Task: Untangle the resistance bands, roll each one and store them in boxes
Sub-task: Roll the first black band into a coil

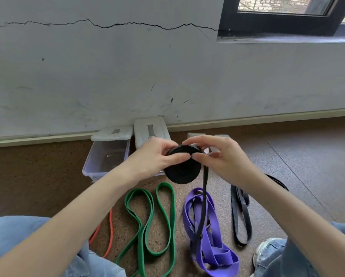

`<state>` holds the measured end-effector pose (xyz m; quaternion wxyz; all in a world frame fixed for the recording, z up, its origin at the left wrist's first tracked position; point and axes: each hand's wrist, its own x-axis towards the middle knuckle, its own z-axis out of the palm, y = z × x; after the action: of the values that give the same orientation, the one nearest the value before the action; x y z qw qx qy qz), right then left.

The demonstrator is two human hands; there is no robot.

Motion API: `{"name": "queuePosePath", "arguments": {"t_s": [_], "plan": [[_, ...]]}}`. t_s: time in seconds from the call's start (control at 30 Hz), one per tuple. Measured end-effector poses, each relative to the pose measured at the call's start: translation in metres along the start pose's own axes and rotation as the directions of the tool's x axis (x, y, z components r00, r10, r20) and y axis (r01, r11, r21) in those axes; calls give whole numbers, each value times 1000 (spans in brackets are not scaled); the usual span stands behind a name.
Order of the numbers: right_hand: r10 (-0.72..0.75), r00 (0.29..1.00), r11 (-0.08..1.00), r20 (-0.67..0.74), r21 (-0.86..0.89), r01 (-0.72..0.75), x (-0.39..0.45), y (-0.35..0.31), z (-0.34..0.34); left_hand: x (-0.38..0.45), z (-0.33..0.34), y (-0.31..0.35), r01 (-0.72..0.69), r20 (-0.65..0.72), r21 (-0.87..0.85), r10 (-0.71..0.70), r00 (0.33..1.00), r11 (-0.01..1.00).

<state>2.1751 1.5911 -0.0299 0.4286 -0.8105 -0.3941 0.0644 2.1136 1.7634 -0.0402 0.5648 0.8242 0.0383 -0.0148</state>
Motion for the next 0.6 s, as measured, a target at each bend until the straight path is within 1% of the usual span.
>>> {"name": "queuePosePath", "arguments": {"t_s": [0.03,0.07,0.1,0.13,0.17,0.3,0.4,0.47,0.5,0.53,0.6], "plan": [[47,999,987,-3,152,-46,0,0,-2,0,-2,2,-32,-23,-28,31,999,999],[109,994,942,1,318,-104,0,0,-6,1,-4,4,-55,-55,-89,51,997,994],[172,985,872,21,461,-162,0,0,-9,2,-6,6,-72,-93,-162,57,994,984],[213,976,802,50,561,-204,-1,0,-11,3,-8,7,-88,-137,-221,58,989,971],[229,971,756,73,615,-225,-1,1,-11,4,-10,8,-103,-185,-257,56,981,961],[230,965,695,123,673,-251,-3,1,-3,6,-8,8,-144,-319,-309,40,947,940],[242,963,628,122,737,-251,-3,0,5,5,-2,7,-155,-381,-334,17,924,930],[264,958,587,113,769,-253,-3,1,9,4,2,5,-158,-419,-320,10,908,934],[275,956,590,105,766,-254,-3,2,10,3,5,4,-159,-428,-312,11,904,937],[283,955,625,88,739,-253,-3,3,10,3,7,3,-156,-425,-309,10,905,938],[283,959,740,13,633,-227,-3,5,5,3,5,3,-121,-372,-323,-9,928,939]]}}
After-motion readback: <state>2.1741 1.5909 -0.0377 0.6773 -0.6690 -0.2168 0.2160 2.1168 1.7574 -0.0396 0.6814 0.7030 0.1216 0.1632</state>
